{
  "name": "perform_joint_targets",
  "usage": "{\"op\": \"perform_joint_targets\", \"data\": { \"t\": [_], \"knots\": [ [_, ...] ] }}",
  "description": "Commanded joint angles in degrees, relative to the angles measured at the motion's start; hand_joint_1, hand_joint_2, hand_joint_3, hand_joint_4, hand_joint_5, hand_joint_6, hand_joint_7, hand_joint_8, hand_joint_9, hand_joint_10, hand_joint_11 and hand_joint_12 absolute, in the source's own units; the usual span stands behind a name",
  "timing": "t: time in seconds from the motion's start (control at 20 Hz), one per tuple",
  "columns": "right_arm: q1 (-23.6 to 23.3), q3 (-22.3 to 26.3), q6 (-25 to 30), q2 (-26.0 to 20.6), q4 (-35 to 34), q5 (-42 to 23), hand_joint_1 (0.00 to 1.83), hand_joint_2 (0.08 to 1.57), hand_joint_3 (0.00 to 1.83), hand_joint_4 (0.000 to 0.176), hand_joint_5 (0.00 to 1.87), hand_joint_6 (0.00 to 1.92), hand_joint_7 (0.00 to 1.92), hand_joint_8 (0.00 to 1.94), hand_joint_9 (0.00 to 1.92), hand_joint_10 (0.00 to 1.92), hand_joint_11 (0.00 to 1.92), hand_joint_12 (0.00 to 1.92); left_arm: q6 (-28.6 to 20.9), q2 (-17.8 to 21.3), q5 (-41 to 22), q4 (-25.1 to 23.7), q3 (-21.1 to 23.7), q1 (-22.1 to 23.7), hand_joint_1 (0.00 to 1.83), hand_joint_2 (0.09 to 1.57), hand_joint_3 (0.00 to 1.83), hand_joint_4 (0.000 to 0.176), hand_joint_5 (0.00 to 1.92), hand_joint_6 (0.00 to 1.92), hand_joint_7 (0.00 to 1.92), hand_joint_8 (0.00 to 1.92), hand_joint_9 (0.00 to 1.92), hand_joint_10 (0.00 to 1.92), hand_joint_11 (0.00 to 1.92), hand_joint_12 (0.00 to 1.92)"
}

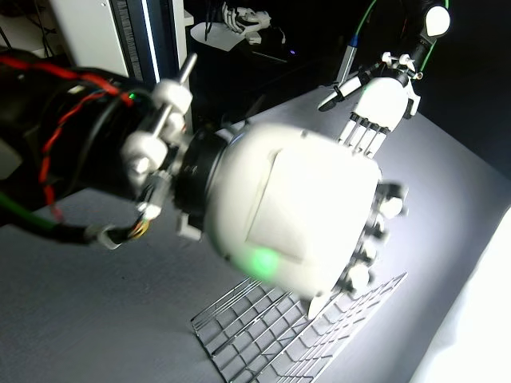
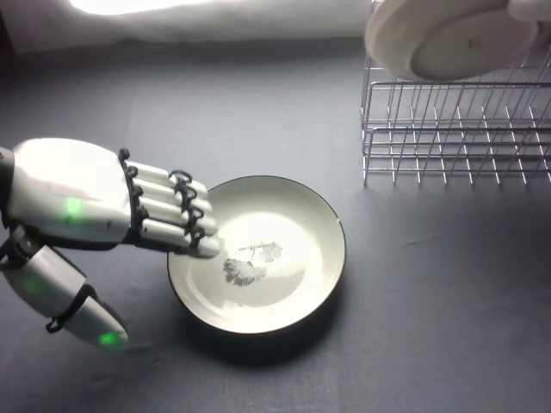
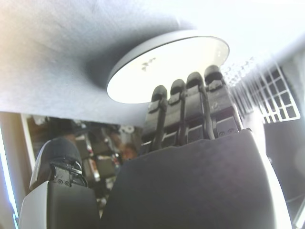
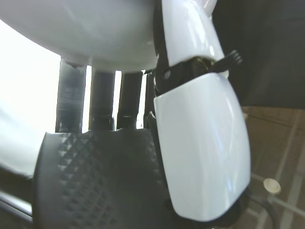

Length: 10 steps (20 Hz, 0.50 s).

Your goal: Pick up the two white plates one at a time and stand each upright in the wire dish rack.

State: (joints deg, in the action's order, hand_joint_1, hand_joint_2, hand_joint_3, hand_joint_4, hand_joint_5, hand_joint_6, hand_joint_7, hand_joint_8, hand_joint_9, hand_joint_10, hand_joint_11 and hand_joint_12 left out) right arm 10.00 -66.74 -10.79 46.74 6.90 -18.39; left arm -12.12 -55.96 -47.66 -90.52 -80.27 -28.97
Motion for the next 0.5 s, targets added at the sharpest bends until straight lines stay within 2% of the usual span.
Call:
{"op": "perform_joint_targets", "data": {
  "t": [0.0, 0.15, 0.2, 0.45],
  "knots": [
    [-0.4, -0.5, 0.5, -0.6, -1.3, -7.7, 1.37, 1.11, 0.00, 0.000, 0.86, 1.11, 1.01, 0.86, 0.97, 1.13, 0.83, 1.13, 0.0, 0.0, -1.2, 3.5, 0.1, 0.0, 0.00, 1.07, 0.00, 0.000, 0.11, 0.00, 0.09, 0.00, 0.06, 0.01, 0.03, 0.03],
    [1.1, -1.5, 0.1, -0.9, -1.3, -7.1, 1.37, 1.12, 0.00, 0.000, 0.85, 1.14, 0.96, 0.92, 0.96, 1.16, 0.81, 1.16, 0.5, -0.3, -0.5, 3.5, 0.0, -0.8, 0.00, 1.07, 0.00, 0.000, 0.08, 0.00, 0.06, 0.00, 0.03, 0.00, 0.01, 0.02],
    [1.5, -1.7, 0.1, -0.9, -1.3, -7.1, 1.38, 1.11, 0.00, 0.000, 0.87, 1.12, 1.01, 0.85, 0.98, 1.12, 0.83, 1.15, 0.6, -0.3, -0.3, 3.5, 0.0, -0.9, 0.00, 1.07, 0.00, 0.000, 0.07, 0.00, 0.06, 0.00, 0.03, 0.00, 0.00, 0.02],
    [3.5, -4.2, 0.0, -0.8, -1.3, -7.1, 1.38, 1.11, 0.00, 0.000, 0.87, 1.10, 1.03, 0.82, 0.99, 1.11, 0.81, 1.11, 0.8, -0.9, 0.2, 3.5, -0.4, -1.5, 0.00, 1.07, 0.00, 0.000, 0.09, 0.01, 0.07, 0.01, 0.04, 0.01, 0.04, 0.04]
  ]
}}
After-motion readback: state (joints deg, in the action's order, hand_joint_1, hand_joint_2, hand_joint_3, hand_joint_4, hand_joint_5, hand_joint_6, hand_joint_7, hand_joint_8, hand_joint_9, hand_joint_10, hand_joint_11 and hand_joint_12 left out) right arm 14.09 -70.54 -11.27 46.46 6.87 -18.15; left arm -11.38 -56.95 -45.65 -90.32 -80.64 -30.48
